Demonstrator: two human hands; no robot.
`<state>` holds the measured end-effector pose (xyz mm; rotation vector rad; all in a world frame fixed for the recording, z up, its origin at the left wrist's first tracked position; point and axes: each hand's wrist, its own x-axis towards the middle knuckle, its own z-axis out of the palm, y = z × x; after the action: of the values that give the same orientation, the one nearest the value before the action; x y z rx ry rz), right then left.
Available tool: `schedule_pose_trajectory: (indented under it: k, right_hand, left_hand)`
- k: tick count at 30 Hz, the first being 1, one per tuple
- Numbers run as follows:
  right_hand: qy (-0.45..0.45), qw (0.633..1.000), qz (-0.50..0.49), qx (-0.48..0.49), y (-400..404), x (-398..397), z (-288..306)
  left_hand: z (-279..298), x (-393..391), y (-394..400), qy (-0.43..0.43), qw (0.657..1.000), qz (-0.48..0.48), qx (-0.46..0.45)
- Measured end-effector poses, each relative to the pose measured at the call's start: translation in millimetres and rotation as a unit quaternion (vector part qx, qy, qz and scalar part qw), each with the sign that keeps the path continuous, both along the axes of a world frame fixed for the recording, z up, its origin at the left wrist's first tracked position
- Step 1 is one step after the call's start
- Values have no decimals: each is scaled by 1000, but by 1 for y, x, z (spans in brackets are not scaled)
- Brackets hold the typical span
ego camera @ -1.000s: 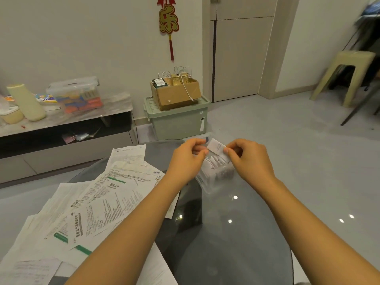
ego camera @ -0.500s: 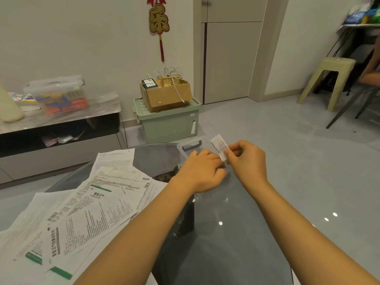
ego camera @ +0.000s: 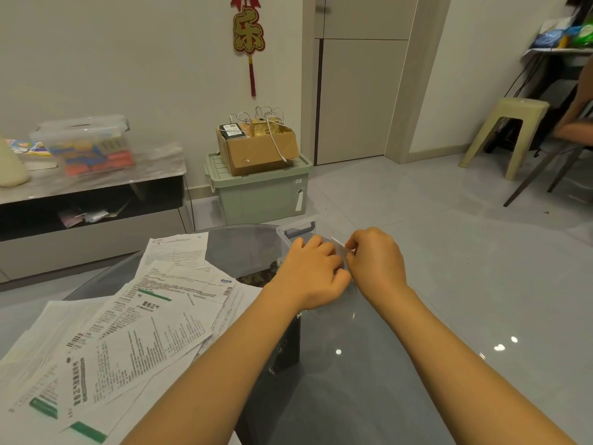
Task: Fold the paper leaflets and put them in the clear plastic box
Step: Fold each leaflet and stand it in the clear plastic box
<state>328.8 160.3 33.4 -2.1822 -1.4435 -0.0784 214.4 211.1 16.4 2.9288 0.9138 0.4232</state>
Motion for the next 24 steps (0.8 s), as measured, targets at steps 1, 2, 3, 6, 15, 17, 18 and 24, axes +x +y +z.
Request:
schedule_pose_trajectory:
  k: [1, 2, 3, 6, 15, 17, 18, 24]
  right_hand:
    - [-14, 1000, -8, -27, 3, -2, 1]
    - [-32, 998, -19, -52, 5, -3, 3]
    - [-54, 996, -29, -72, 6, -3, 5]
    - [-78, 989, -41, -119, 7, 2, 8]
    - [99, 987, 66, -112, 1, 23, 8]
    - [115, 986, 77, -91, -2, 25, 8]
    - [127, 985, 80, -80, -4, 26, 7]
    - [135, 987, 85, -8, -15, 27, -1]
  left_hand:
    - [-1, 0, 0, -4, 1000, -1, 2]
    - [-2, 0, 0, -9, 1000, -3, 2]
    - [-3, 0, 0, -15, 1000, -3, 0]
    - [-8, 0, 1, -39, 999, 2, -17]
    - [-2, 2, 3, 18, 999, -14, -48]
    - [-1, 3, 5, 44, 998, -10, -51]
    - [1, 4, 5, 57, 997, -9, -53]
    - [13, 1, -4, 71, 996, -7, -60]
